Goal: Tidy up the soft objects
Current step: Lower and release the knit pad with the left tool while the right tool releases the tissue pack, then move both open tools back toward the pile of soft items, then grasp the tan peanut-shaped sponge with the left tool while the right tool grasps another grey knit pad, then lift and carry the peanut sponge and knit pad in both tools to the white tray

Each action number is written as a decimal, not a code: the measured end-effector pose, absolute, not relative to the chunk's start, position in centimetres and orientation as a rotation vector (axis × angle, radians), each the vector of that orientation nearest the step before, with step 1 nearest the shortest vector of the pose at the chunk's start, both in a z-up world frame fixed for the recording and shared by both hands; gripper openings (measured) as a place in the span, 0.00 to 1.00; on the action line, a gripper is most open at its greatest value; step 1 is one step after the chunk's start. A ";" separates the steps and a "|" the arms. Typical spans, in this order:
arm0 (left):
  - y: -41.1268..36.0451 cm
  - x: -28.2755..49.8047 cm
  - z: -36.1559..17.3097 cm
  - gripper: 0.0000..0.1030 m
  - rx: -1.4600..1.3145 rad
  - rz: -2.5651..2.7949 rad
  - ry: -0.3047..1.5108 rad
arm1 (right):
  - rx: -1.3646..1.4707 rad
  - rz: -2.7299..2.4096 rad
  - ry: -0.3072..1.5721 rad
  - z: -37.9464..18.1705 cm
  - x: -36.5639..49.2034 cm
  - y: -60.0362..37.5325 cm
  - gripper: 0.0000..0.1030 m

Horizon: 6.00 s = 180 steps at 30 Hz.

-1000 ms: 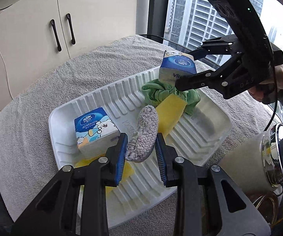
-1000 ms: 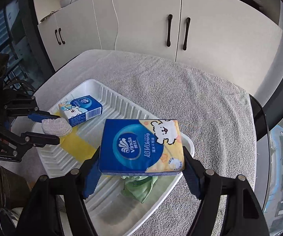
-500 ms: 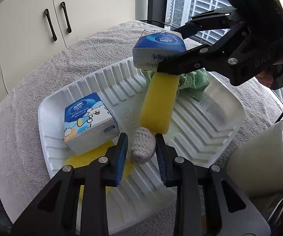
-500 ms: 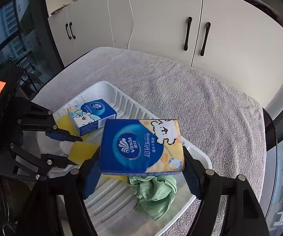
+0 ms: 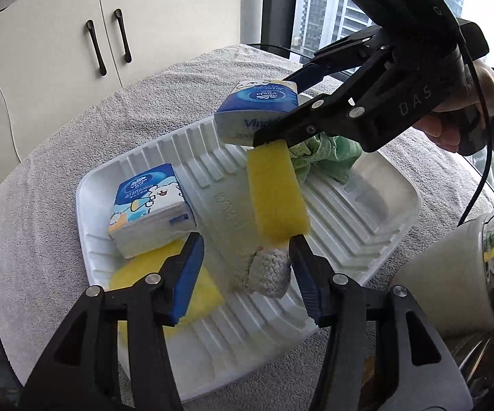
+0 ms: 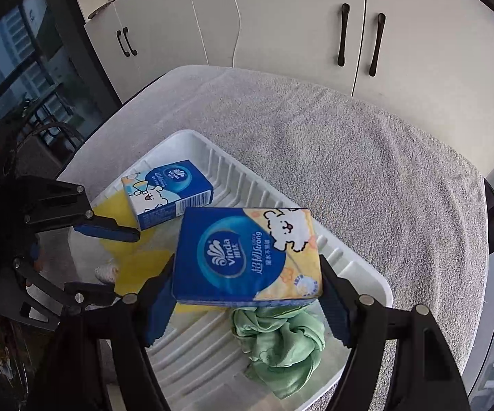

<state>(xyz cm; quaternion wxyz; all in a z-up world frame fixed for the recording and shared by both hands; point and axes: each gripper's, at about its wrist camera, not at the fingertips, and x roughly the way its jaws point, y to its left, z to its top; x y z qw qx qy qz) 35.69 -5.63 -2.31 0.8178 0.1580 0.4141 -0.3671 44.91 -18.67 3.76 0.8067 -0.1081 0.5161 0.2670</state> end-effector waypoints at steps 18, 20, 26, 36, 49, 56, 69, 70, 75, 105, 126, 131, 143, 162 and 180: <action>-4.7 35.2 -1.3 0.67 0.310 -0.781 0.854 | -0.336 0.567 1.172 1.1 45.9 -15.0 0.75; -4.5 35.4 -1.2 0.68 0.296 -0.772 0.848 | -0.367 0.552 1.170 0.8 45.8 -14.9 0.75; -3.3 35.9 -0.7 0.73 0.238 -0.755 0.838 | -0.358 0.520 1.183 0.6 45.6 -15.6 0.81; -2.3 35.5 -0.1 0.73 0.197 -0.755 0.830 | -0.294 0.548 1.131 3.5 43.7 -17.8 0.90; 2.5 33.1 2.2 1.00 0.085 -0.613 0.771 | -0.138 0.408 0.951 9.6 38.1 -24.8 1.00; 6.3 29.9 4.0 1.00 0.000 -0.451 0.697 | -0.055 0.266 0.812 12.5 33.2 -29.3 1.00; 6.4 15.9 2.5 1.00 0.069 -0.304 0.666 | -0.037 0.300 0.722 12.3 17.0 -26.6 1.00; 6.1 14.7 2.1 1.00 0.079 -0.305 0.665 | -0.044 0.313 0.728 11.9 15.9 -25.9 1.00; 4.6 10.5 0.4 1.00 0.115 -0.322 0.687 | -0.087 0.359 0.739 9.4 10.9 -22.3 1.00; 1.7 8.9 -4.4 1.00 0.165 -0.301 0.809 | -0.193 0.390 0.890 1.1 7.4 -14.6 1.00; 0.4 10.5 -5.8 0.55 0.151 -0.404 0.871 | -0.251 0.393 0.950 -1.0 8.6 -12.7 0.68; 0.6 10.2 -6.3 0.55 0.132 -0.397 0.896 | -0.277 0.401 0.944 -1.0 8.4 -12.3 0.52; 0.7 9.5 -6.0 0.32 0.066 -0.423 0.872 | -0.269 0.420 0.913 0.6 6.7 -12.9 0.24; 2.2 7.3 1.7 0.32 -0.024 -0.265 0.695 | -0.214 0.257 0.785 7.5 7.2 -17.6 0.24; 5.6 16.9 6.5 0.32 0.024 -0.243 0.629 | -0.262 0.244 0.691 14.5 17.8 -22.1 0.24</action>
